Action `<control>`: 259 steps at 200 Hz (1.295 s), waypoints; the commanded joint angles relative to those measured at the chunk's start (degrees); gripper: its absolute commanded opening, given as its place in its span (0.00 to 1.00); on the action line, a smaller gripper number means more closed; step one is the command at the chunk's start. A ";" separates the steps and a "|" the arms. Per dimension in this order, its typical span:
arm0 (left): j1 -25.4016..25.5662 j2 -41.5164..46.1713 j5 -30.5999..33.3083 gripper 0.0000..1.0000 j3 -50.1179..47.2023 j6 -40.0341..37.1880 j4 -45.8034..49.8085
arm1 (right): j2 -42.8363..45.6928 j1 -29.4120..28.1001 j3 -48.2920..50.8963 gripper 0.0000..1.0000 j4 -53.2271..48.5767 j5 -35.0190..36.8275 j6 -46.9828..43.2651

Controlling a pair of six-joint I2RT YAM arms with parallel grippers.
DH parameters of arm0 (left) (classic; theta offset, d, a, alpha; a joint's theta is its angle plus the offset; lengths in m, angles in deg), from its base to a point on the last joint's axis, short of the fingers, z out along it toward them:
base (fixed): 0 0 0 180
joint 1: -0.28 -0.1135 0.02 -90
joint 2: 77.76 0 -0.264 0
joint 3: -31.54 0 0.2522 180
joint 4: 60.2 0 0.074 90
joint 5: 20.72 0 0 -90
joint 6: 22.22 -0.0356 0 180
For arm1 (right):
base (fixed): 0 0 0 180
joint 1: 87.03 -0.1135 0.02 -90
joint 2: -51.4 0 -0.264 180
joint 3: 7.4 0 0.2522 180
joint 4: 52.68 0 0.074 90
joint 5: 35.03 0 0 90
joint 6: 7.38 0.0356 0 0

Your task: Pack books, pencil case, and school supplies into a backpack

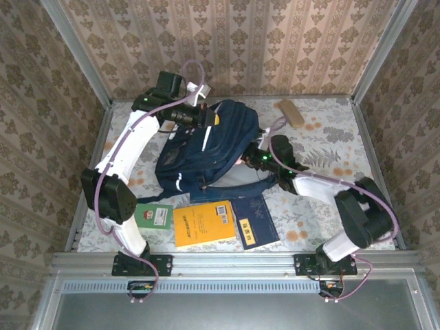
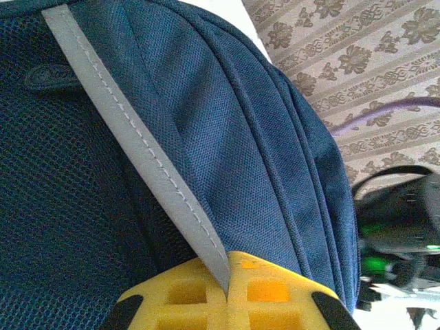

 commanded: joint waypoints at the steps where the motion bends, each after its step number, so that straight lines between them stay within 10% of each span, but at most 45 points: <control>1: -0.15 3.68 -6.41 0.00 1.78 1.32 -7.48 | -7.18 -2.53 -7.08 0.43 0.11 6.10 1.54; 83: -0.73 -0.88 -7.16 0.00 2.63 5.39 -9.86 | -22.59 -7.05 -21.47 0.81 -2.90 10.44 -0.09; 154: -2.70 -3.23 -1.95 0.00 -1.43 5.83 -10.16 | -5.57 -6.21 -9.80 0.96 -7.39 12.60 -14.46; 259: -2.70 -2.72 4.54 0.00 -12.68 7.63 -16.53 | 16.60 -1.44 1.53 0.92 -24.14 16.21 -25.53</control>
